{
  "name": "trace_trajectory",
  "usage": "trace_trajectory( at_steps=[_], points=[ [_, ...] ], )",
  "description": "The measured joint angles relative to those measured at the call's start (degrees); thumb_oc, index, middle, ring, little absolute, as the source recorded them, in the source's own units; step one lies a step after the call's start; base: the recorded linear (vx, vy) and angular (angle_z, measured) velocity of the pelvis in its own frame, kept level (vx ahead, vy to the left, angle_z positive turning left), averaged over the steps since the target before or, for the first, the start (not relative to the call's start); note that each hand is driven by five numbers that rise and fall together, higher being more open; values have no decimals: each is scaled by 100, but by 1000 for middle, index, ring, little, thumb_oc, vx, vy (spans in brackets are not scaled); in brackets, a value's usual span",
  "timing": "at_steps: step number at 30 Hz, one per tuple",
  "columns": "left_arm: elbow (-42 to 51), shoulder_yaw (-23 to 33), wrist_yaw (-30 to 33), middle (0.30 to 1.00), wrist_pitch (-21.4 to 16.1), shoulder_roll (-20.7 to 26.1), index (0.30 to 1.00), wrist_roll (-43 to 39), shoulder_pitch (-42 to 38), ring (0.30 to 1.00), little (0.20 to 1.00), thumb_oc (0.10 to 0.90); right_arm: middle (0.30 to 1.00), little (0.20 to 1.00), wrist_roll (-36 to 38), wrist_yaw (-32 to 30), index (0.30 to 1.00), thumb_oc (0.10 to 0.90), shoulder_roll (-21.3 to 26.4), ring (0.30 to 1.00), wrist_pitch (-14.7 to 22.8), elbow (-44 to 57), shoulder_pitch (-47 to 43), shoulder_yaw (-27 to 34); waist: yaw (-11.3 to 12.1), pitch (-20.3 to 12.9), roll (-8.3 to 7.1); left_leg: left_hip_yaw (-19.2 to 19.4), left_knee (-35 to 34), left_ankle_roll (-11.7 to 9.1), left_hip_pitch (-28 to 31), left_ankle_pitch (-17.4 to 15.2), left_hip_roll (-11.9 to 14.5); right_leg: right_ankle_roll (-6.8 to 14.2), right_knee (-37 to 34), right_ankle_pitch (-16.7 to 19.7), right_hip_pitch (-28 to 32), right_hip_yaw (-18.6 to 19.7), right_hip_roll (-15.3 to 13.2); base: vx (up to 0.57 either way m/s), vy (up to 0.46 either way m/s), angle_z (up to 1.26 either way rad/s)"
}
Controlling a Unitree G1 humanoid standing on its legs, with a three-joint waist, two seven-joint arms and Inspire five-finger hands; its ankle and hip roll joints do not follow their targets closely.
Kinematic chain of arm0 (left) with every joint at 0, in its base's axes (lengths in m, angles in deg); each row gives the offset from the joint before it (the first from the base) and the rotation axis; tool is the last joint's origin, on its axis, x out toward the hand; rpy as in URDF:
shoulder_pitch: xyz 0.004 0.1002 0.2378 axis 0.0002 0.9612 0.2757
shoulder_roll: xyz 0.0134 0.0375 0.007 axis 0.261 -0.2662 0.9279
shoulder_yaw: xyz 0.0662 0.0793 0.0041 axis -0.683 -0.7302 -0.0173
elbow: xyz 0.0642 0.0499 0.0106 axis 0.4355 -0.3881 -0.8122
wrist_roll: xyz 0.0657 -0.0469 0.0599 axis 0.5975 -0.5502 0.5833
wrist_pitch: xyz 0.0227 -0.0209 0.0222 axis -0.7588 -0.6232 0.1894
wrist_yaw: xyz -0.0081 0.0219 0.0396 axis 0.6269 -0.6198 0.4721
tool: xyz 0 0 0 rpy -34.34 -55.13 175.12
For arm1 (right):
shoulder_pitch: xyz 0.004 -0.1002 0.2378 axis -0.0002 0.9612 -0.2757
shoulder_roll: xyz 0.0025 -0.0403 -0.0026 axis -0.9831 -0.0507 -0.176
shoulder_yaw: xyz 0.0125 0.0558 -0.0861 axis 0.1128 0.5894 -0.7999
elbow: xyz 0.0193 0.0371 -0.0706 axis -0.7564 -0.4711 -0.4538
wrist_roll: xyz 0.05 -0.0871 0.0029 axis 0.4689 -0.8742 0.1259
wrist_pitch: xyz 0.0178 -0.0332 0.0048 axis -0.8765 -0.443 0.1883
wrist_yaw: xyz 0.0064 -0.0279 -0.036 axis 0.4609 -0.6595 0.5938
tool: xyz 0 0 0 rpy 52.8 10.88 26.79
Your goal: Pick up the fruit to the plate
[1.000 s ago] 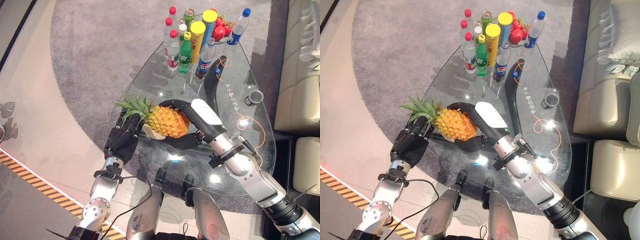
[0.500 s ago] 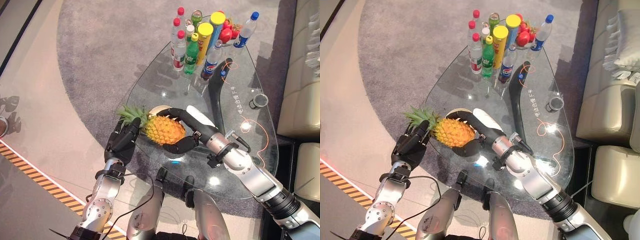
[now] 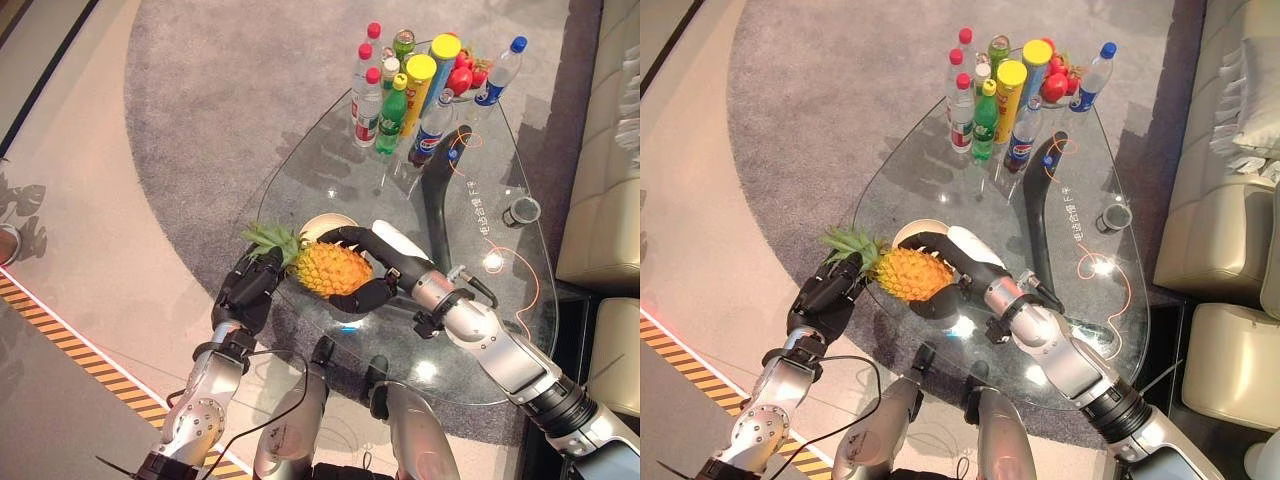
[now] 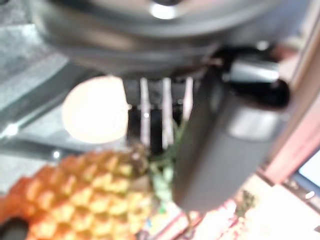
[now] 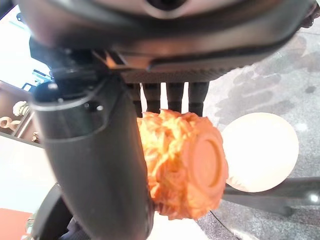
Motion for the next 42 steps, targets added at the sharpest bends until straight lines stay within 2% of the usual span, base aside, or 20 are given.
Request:
trace_trajectory(
  at_steps=[20, 21, 22, 28, 32, 42],
  points=[
    [10, -98, -47, 300, -111, -7, 300, -420, 0, 300, 200, 100, 300, 200, -12, -19, 300, 100, -15, 300, 0, -24, 3, -3, -10, 0, 0, 1, 0, 0, -5, 0, -3, 0, 1, 0, -4, 1, -4, 0, 0, 0],
    [10, -100, -47, 300, -114, -7, 300, -420, 1, 300, 200, 100, 519, 455, -14, -36, 519, 355, -15, 519, -1, -24, 3, -12, -11, 0, 0, 1, 0, 0, -5, 0, -3, 0, 1, 0, -4, 1, -3, 0, 0, 0],
    [10, -100, -47, 300, -117, -7, 300, -420, 1, 300, 200, 100, 900, 900, -15, -58, 900, 800, -16, 900, -1, -24, 3, -25, -12, 0, 1, 1, 0, 0, -6, 0, -3, 0, 1, 0, -5, 2, -3, 0, 0, 0],
    [10, -119, -47, 300, -141, -13, 300, -421, -10, 300, 200, 100, 900, 900, -16, -133, 900, 800, -36, 900, -13, -27, 3, -123, -18, -1, 0, 2, -1, 0, -5, 0, -2, 0, 0, 0, -5, 3, -6, 0, 0, 0],
    [8, -222, -45, 300, -62, -16, 300, -414, -71, 300, 200, 100, 900, 900, -15, -129, 900, 800, -146, 900, -17, 2, 8, -416, -23, -3, -1, 4, -6, 0, -6, 0, 1, 0, -1, 0, -9, 5, -1, 0, 0, 0],
    [-55, -243, -45, 300, 34, -25, 300, -399, -66, 300, 200, 100, 900, 900, -9, -129, 900, 800, -279, 900, -4, 25, 7, -433, -21, -9, -13, 7, -7, 0, -5, 0, 4, -1, -4, 2, -10, 9, 2, 0, 0, 0]
  ],
)
